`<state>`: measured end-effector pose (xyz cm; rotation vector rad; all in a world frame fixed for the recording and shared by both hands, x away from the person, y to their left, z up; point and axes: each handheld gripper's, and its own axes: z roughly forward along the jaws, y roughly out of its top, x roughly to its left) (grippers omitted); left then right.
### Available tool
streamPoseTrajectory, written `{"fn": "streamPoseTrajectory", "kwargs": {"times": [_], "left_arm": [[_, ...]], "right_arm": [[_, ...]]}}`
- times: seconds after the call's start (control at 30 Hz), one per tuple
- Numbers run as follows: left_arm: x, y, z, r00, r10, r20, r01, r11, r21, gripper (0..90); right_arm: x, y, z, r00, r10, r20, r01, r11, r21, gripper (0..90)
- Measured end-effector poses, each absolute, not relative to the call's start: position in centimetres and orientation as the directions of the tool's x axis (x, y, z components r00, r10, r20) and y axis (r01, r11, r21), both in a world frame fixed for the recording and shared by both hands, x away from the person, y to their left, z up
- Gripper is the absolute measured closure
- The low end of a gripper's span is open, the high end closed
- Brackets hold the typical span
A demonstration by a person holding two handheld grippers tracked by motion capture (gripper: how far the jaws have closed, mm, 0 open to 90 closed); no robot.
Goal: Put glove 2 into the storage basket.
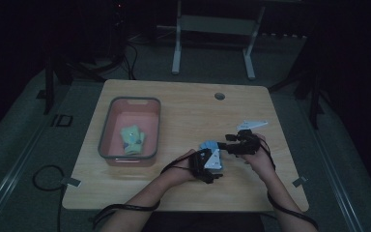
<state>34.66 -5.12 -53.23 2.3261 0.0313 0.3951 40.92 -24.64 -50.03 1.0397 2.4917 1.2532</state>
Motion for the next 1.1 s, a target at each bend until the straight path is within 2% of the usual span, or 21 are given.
{"fn": "streamPoseTrajectory", "kwargs": {"times": [0.27, 0.33, 0.5, 0.6, 0.8, 1.1], "left_arm": [[34.9, -5.3, -54.3, 0.945, 0.137, 0.296, -0.09, -0.762, 0.641, 41.4], [35.0, -5.3, -54.6, 0.945, 0.134, 0.298, -0.086, -0.778, 0.623, 46.6], [35.5, -4.9, -54.5, 0.946, 0.176, 0.272, -0.044, -0.762, 0.646, 65.6], [35.7, -4.7, -54.5, 0.95, 0.188, 0.25, -0.026, -0.749, 0.662, 70.4], [35.9, -4.4, -54.6, 0.955, 0.182, 0.233, -0.021, -0.745, 0.667, 73.3], [36.3, -4.2, -54.6, 0.964, 0.156, 0.217, -0.029, -0.745, 0.666, 74.2]], "right_arm": [[41.4, -23.7, -50.9, -0.734, 0.657, 0.17, 0.534, 0.404, 0.743, 42.1], [41.5, -23.7, -51.2, -0.732, 0.659, 0.173, 0.541, 0.408, 0.735, 42.5], [41.6, -23.8, -51.9, -0.719, 0.672, 0.179, 0.558, 0.404, 0.725, 43.1], [41.8, -23.8, -52.1, -0.705, 0.685, 0.183, 0.572, 0.397, 0.718, 43.0], [42.3, -23.6, -52.6, -0.657, 0.727, 0.2, 0.624, 0.376, 0.685, 42.8], [42.3, -22.6, -54.4, -0.619, 0.758, 0.208, 0.673, 0.374, 0.638, 37.9]]}}
